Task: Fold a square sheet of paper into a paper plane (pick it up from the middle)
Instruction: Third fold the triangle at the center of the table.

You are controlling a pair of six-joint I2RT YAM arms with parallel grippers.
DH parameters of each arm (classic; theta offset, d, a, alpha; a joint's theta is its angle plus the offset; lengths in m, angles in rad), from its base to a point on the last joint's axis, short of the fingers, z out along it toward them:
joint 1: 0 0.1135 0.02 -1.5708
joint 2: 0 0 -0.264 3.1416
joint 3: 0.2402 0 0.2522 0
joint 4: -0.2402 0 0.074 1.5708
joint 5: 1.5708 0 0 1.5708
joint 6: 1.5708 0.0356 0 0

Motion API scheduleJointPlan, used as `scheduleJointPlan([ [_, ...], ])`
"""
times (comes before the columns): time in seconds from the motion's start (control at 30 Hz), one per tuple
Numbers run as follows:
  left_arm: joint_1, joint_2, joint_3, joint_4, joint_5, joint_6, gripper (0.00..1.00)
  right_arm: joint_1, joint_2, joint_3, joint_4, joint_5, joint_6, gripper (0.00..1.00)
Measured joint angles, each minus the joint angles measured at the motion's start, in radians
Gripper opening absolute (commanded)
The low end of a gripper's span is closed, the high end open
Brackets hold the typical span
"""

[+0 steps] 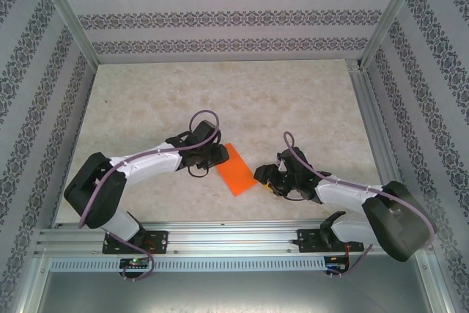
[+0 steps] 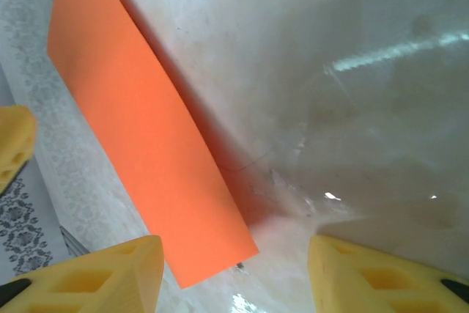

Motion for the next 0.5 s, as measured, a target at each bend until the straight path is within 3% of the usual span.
scheduleJointPlan([
  [0.5,0.058,0.134,0.000,0.046,0.048,0.037,0.32,0.018,0.059,0.050,0.172,-0.030,0.030,0.48],
])
